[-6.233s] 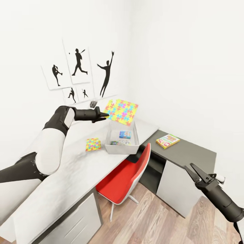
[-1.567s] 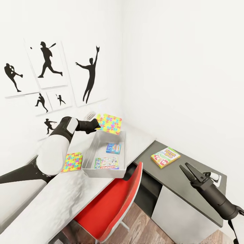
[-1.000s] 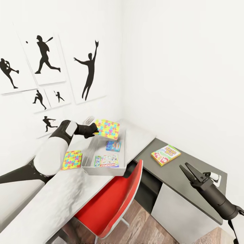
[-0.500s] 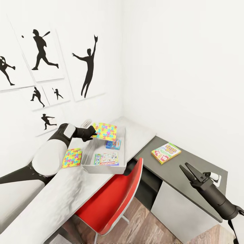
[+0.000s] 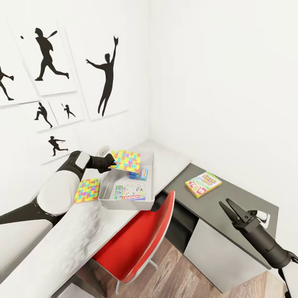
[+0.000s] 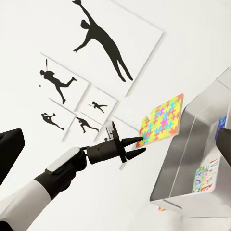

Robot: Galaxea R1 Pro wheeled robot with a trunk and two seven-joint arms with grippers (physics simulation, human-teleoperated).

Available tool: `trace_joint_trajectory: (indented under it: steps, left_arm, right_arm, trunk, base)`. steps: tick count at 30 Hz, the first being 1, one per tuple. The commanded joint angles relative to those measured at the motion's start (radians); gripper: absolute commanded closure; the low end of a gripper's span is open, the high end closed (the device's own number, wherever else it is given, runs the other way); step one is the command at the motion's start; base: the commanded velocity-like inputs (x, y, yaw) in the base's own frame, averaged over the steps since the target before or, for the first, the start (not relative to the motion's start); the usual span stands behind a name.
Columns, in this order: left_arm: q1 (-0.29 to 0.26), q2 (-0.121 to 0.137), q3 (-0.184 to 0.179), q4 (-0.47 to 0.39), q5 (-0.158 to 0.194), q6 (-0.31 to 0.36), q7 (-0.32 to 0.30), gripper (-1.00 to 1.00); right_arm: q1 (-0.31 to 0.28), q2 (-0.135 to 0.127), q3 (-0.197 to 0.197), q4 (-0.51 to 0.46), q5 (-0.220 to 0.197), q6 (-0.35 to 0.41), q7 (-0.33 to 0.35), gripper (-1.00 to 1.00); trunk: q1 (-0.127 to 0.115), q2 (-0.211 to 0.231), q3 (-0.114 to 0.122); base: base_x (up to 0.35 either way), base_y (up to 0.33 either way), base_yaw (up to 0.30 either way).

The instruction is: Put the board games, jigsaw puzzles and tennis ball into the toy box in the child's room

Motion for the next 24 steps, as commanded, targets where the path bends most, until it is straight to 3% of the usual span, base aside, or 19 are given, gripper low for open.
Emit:
trace_joint_trajectory:
  steps: [1,24]
  left_arm:
    - [-0.001,-0.001,0.006,-0.002,-0.010,0.003,-0.006,1.00]
    - [-0.001,0.002,0.012,-0.003,-0.010,0.006,-0.006,1.00]
  right_arm:
    - [-0.001,-0.001,-0.001,0.000,-0.003,0.006,0.001,-1.00]
    - [-0.001,0.000,-0.001,0.000,-0.003,0.004,0.001,-1.00]
  trunk:
    - [0.001,-0.002,-0.004]
    - [0.001,-0.002,-0.041]
  base:
    - [0.000,0.000,0.000]
    - [0.000,0.000,0.000]
